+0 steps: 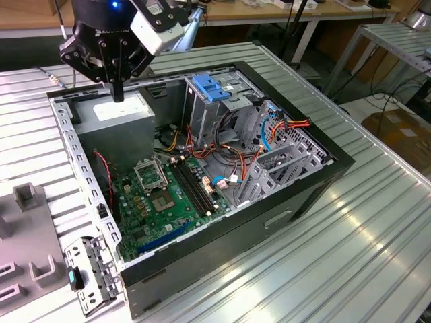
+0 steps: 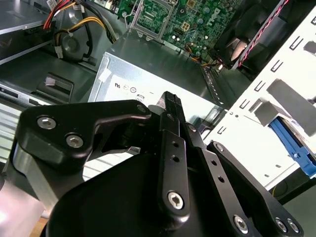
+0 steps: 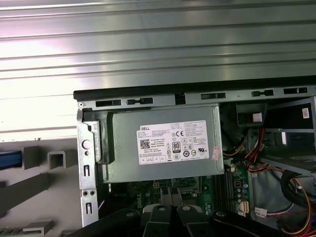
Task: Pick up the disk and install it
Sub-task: 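Reach for the disk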
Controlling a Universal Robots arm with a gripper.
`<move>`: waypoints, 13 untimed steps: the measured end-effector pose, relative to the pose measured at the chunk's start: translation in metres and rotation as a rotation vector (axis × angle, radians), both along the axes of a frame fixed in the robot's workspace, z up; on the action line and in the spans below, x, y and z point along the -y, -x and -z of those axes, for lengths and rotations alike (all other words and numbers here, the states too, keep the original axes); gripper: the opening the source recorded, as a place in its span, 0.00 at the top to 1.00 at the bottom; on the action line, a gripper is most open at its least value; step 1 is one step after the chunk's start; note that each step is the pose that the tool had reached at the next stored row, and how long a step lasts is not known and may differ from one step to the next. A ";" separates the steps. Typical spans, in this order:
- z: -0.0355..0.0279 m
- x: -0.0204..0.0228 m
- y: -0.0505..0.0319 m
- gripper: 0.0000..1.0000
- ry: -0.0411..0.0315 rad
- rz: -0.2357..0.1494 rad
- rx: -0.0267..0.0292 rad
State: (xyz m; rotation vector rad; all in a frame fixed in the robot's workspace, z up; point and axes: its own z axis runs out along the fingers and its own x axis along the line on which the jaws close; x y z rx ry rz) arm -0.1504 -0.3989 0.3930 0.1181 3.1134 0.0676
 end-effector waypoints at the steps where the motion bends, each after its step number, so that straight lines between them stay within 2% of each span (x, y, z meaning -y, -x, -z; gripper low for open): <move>1: 0.0000 0.0000 0.0007 0.89 -0.0001 0.000 0.0000; 13: 0.0001 0.0000 0.0072 0.89 0.0000 0.000 -0.0001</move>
